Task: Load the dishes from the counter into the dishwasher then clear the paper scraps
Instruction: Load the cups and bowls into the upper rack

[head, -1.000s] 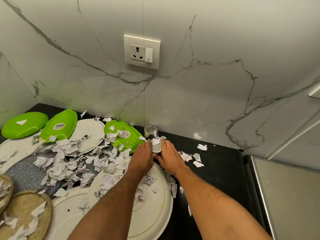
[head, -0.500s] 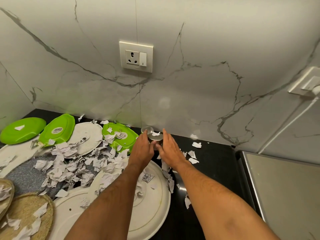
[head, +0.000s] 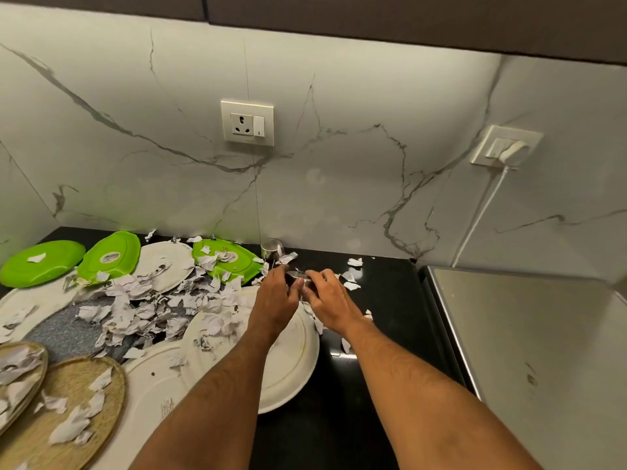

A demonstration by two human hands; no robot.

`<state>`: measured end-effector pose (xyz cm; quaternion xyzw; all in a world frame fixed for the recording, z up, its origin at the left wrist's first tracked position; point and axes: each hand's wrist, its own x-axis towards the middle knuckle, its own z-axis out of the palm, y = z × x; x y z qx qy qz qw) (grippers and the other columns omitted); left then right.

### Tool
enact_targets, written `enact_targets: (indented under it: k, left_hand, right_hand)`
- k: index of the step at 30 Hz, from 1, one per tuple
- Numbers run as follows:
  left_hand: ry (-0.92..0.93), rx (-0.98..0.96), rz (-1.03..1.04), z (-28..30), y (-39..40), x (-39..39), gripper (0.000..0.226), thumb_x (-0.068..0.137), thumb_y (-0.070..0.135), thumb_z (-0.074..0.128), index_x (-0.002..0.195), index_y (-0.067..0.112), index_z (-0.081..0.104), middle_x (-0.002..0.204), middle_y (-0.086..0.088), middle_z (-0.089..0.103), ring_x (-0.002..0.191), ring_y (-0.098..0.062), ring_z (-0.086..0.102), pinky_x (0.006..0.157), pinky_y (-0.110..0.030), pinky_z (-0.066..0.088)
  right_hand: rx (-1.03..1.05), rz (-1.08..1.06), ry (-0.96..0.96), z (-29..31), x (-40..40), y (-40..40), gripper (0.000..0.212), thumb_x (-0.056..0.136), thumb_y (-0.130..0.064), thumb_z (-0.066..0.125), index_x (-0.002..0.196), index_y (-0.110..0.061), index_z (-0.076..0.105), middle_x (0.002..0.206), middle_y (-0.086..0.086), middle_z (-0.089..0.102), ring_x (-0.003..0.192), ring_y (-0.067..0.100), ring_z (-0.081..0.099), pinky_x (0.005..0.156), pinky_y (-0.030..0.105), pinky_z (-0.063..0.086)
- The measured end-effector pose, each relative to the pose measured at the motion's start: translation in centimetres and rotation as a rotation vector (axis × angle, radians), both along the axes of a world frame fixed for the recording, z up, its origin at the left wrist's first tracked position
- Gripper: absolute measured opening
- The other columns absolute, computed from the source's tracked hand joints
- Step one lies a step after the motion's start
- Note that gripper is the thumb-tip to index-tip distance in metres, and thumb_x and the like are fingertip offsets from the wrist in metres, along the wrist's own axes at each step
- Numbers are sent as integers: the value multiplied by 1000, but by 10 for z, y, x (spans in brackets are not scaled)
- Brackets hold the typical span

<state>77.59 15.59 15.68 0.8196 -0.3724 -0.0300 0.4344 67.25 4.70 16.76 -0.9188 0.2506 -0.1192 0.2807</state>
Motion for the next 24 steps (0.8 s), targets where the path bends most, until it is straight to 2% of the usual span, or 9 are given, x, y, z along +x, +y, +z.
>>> enact_targets:
  k: [3,6,11,15,19,24]
  left_hand:
    - [-14,-7,-24,3,19,-27,45,99,28,60,137,7,52,125,-9,62,114,-23,58,94,-30,45]
    - [-21,-17,-72,0,39,-52,45,98,26,62,136,5,53,122,-10,62,113,-26,59,94,-37,49]
    - [-44,13,-155,-9,72,-96,42,98,25,61,134,7,52,124,-10,57,113,-26,58,94,-40,50]
    - [-50,34,-286,-15,82,-134,49,95,18,63,141,7,48,132,-9,50,114,-25,57,100,-41,50]
    - [-15,73,-448,-20,77,-184,57,90,11,68,141,3,46,134,-12,45,123,-27,51,109,-44,43]
    - [16,111,-640,-34,63,-261,65,85,35,68,139,5,47,130,-6,45,115,-19,51,103,-39,46]
  right_hand:
    - [55,-44,4,4,-29,21,62,105,-44,48,157,-15,33,141,9,42,128,25,51,107,39,48]
    - [68,-85,4,1,-59,43,66,104,-47,49,158,-16,30,148,8,38,134,26,48,110,41,44]
    - [-17,-94,-3,-4,-114,77,61,102,-44,56,151,-14,39,133,6,44,125,24,52,107,39,47]
    - [-43,-152,-53,-15,-167,94,65,98,-42,63,151,-13,38,137,4,39,129,24,48,111,42,45]
    - [-123,-227,-75,-29,-232,102,66,95,-40,67,148,-11,40,133,4,39,120,24,51,105,42,49]
    - [-202,-356,-45,-51,-324,107,68,96,-34,65,150,-4,37,141,12,40,126,30,49,108,46,46]
